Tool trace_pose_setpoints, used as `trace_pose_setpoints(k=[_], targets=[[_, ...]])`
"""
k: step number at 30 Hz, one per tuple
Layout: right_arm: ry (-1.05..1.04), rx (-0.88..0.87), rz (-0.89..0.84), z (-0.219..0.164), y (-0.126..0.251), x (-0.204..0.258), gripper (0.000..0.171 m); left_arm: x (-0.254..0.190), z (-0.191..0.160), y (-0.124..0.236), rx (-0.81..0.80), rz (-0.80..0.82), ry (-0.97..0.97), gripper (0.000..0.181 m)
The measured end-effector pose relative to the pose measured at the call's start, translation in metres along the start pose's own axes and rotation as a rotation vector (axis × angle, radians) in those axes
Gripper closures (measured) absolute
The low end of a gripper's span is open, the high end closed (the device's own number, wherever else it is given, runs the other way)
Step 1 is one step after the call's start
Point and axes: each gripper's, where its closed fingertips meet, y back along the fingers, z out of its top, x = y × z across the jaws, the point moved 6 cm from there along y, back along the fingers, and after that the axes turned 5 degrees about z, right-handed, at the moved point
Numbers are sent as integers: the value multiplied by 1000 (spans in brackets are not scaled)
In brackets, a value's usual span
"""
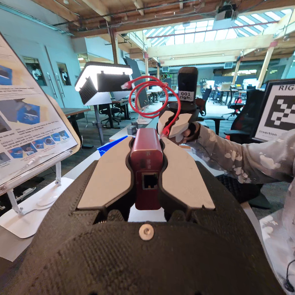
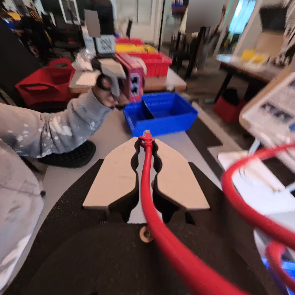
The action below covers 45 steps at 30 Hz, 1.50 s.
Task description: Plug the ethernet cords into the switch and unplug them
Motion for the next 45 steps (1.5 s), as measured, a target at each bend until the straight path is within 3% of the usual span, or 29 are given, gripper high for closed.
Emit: trace_pose_setpoints(k=[6,12,16,23,30,45], targets=[[-251,511,16,-76,74,-46,158,2,19,23,-99,-4,13,151],[-505,736,18,-161,147,-77,157,-4,18,18,-69,-19,-7,151],[-620,798,78,-174,181,-73,157,-6,14,13,-41,-19,-36,151],[-472,556,115,-113,203,-62,158,2,4,5,-21,-11,-3,152],[-315,332,31,-48,230,-69,158,-1,-1,-1,8,-13,-13,151],[-199,359,-93,32,251,-71,159,1,-8,-6,36,-21,4,151]])
